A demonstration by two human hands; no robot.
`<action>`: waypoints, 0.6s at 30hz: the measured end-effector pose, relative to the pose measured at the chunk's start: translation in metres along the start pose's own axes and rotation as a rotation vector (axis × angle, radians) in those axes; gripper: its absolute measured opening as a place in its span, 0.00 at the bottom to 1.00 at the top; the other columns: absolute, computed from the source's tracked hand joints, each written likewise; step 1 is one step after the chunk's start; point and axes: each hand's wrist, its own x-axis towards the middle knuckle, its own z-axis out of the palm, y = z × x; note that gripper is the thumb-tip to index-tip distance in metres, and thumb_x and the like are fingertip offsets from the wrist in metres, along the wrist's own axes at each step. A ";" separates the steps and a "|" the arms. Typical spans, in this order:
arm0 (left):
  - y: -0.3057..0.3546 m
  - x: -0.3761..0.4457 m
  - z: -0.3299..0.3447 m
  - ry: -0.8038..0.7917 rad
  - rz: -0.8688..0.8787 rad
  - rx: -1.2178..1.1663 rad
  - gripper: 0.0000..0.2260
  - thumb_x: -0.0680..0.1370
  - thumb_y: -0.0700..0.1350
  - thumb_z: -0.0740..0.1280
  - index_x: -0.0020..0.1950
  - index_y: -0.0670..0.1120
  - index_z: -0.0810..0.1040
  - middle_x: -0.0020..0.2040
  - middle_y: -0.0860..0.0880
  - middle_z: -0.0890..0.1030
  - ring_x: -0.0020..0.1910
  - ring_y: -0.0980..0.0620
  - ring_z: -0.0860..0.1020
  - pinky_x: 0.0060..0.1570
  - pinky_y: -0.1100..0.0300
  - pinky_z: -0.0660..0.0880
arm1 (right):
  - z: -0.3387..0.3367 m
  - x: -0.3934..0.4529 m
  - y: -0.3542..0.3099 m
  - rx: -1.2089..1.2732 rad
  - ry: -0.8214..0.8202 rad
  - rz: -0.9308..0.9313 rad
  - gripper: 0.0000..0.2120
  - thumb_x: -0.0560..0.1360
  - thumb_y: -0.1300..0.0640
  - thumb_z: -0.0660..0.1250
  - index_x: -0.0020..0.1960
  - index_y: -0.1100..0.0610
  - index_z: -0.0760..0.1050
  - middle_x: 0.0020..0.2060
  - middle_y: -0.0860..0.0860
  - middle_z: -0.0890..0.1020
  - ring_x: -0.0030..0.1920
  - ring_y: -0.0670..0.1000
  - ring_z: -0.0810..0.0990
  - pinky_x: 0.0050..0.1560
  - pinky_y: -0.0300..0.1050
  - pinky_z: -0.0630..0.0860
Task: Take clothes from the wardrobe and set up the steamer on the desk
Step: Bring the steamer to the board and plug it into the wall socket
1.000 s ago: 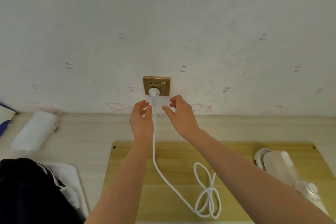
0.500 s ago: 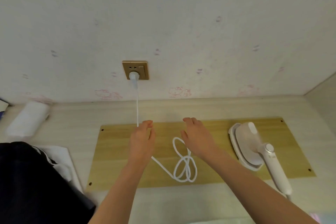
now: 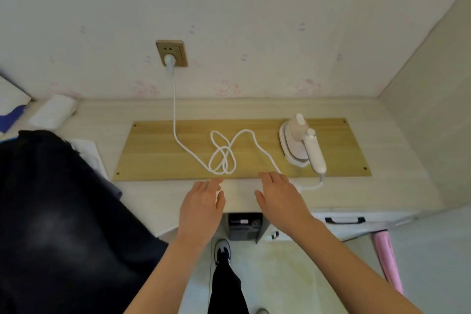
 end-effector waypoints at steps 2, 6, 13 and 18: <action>0.015 -0.028 -0.002 0.025 0.052 0.049 0.13 0.71 0.38 0.73 0.56 0.44 0.80 0.42 0.50 0.82 0.42 0.49 0.81 0.36 0.55 0.79 | 0.001 -0.036 0.004 0.001 0.004 0.011 0.20 0.81 0.51 0.55 0.71 0.58 0.63 0.65 0.54 0.71 0.65 0.55 0.68 0.63 0.46 0.69; 0.042 -0.074 -0.011 0.015 0.118 0.075 0.13 0.72 0.39 0.73 0.56 0.43 0.80 0.41 0.48 0.82 0.43 0.47 0.80 0.35 0.53 0.79 | 0.000 -0.109 0.008 0.013 -0.016 0.043 0.20 0.82 0.51 0.54 0.71 0.57 0.62 0.65 0.53 0.71 0.65 0.54 0.68 0.64 0.46 0.68; 0.070 -0.155 -0.007 -0.118 0.177 0.051 0.13 0.74 0.42 0.71 0.58 0.47 0.80 0.43 0.52 0.82 0.46 0.51 0.79 0.37 0.58 0.77 | 0.014 -0.209 0.018 0.146 0.021 0.247 0.21 0.82 0.49 0.53 0.72 0.56 0.61 0.67 0.52 0.70 0.67 0.53 0.67 0.64 0.45 0.69; 0.069 -0.203 -0.010 -0.201 0.204 0.049 0.13 0.76 0.44 0.69 0.60 0.47 0.79 0.44 0.53 0.81 0.46 0.53 0.78 0.38 0.61 0.76 | 0.032 -0.267 0.005 0.197 0.079 0.360 0.22 0.82 0.49 0.54 0.73 0.55 0.60 0.68 0.51 0.70 0.68 0.52 0.67 0.64 0.44 0.70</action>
